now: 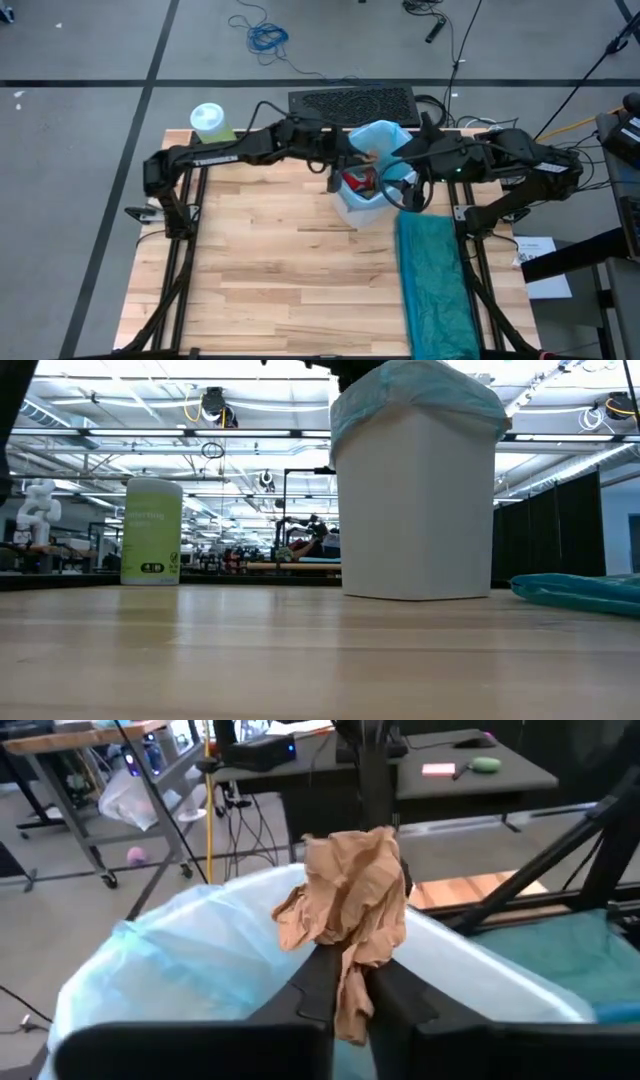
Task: Place trash/remove bag and relplace
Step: Put the brown paper trash into the trash bin, then move the white trash bin from the right to the center
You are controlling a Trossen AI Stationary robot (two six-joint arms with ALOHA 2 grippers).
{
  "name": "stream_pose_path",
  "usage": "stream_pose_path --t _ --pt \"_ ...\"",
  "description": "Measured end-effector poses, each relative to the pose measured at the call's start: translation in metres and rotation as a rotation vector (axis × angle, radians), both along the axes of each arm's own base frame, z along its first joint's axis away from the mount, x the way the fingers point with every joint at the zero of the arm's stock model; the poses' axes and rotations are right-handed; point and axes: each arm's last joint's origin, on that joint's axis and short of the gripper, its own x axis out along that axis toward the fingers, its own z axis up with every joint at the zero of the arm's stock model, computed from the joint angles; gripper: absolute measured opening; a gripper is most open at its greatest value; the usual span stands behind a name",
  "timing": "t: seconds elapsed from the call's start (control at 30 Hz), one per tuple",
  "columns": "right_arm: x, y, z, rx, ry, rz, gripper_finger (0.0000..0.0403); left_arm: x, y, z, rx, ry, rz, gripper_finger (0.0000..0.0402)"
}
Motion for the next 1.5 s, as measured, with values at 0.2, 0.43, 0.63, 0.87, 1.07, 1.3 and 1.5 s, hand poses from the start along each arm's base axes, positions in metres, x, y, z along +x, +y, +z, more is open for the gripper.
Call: stream_pose_path --t 0.2,0.43,0.63,0.87,1.07,1.3,1.5 --pt "-0.007 -0.002 0.004 -0.021 -0.019 -0.021 0.0313 0.007 0.014 -0.006 -0.050 0.014 0.037 0.0114" --pt "-0.013 -0.006 0.003 -0.094 0.004 -0.119 0.0313 0.006 0.019 -0.007 -0.054 0.014 0.050 0.0147" --pt "-0.017 -0.015 0.000 -0.094 0.038 -0.206 0.0313 0.004 0.018 -0.002 -0.058 0.028 0.050 0.0149" --pt "-0.017 -0.020 -0.001 -0.098 0.047 -0.225 0.0313 0.004 0.015 -0.004 -0.076 0.049 0.002 0.0155" --pt "-0.016 -0.020 -0.001 -0.104 0.051 -0.219 0.0313 0.005 0.013 -0.002 -0.068 0.029 -0.005 0.0192" --pt "-0.017 -0.022 -0.001 -0.108 0.050 -0.256 0.0312 -0.008 0.012 0.033 -0.008 0.112 0.042 0.0197" --pt "-0.035 -0.041 -0.011 -0.106 0.156 -0.529 0.0269 -0.034 0.017 0.053 0.120 0.297 0.207 0.0123"
